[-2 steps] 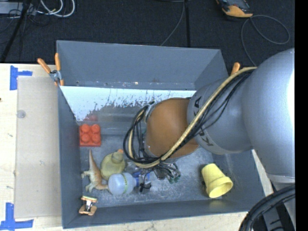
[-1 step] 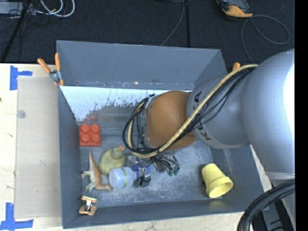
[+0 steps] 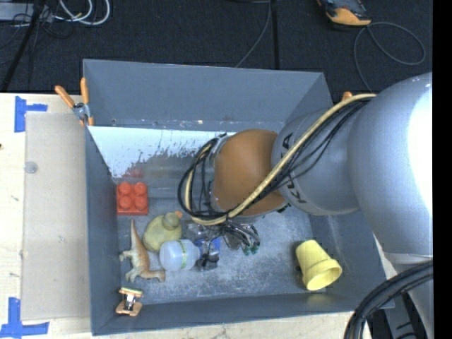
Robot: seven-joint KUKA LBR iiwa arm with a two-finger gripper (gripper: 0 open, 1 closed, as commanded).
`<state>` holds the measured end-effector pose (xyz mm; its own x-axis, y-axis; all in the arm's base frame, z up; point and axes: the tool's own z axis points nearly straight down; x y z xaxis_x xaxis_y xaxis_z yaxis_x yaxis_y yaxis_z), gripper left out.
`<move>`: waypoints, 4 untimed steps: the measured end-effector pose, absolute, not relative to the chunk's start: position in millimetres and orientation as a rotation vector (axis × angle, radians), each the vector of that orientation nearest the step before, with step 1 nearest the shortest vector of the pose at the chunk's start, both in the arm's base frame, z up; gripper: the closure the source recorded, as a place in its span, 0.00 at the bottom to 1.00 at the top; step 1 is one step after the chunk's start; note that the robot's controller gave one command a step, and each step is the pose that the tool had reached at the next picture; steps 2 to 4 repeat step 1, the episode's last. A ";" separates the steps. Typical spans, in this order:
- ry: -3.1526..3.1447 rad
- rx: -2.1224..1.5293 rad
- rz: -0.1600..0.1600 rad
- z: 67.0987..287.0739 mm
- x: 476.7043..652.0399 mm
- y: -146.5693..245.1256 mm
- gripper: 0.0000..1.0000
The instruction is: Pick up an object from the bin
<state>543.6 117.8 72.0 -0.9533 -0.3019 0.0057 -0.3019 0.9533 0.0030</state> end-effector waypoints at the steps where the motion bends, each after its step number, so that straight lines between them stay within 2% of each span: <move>1: -3.098 0.510 -0.003 224.9 546.5 117.2 1.00; 4: -3.098 0.510 -0.003 224.9 546.5 117.2 1.00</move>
Offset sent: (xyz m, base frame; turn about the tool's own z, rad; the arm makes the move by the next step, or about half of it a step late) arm 0.0000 0.0000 0.0000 0.0000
